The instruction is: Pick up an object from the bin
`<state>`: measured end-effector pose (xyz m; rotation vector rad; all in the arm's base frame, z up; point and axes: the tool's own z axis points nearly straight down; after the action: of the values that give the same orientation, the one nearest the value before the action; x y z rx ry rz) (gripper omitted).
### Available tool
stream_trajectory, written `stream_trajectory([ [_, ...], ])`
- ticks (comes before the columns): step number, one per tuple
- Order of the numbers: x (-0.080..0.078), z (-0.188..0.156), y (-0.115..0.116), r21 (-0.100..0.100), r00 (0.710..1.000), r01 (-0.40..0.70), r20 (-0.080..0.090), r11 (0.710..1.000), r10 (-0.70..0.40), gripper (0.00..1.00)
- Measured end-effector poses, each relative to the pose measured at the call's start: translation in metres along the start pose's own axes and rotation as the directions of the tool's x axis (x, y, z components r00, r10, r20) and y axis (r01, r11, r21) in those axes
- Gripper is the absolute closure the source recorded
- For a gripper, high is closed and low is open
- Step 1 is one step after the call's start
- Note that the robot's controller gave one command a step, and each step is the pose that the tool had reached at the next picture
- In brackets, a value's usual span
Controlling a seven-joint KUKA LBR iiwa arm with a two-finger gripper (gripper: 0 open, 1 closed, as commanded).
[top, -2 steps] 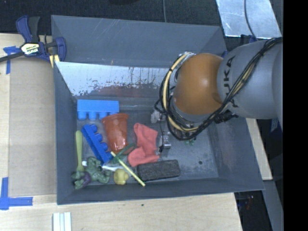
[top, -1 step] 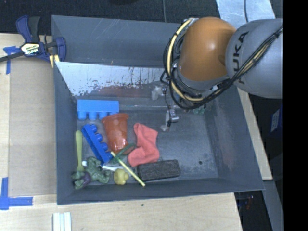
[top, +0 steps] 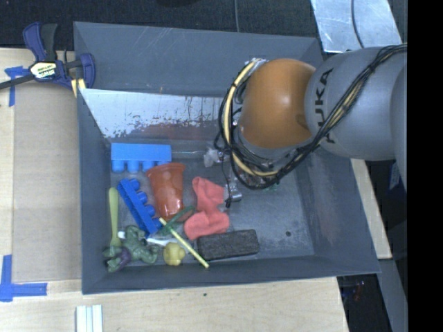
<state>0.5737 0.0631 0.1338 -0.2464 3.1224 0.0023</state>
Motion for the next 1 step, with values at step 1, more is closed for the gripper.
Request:
stream_trajectory([
  [1, 0.0115, 0.025, -0.0034, -0.003, 1.0, 0.03, -0.004, 1.0, -0.03, 0.0],
])
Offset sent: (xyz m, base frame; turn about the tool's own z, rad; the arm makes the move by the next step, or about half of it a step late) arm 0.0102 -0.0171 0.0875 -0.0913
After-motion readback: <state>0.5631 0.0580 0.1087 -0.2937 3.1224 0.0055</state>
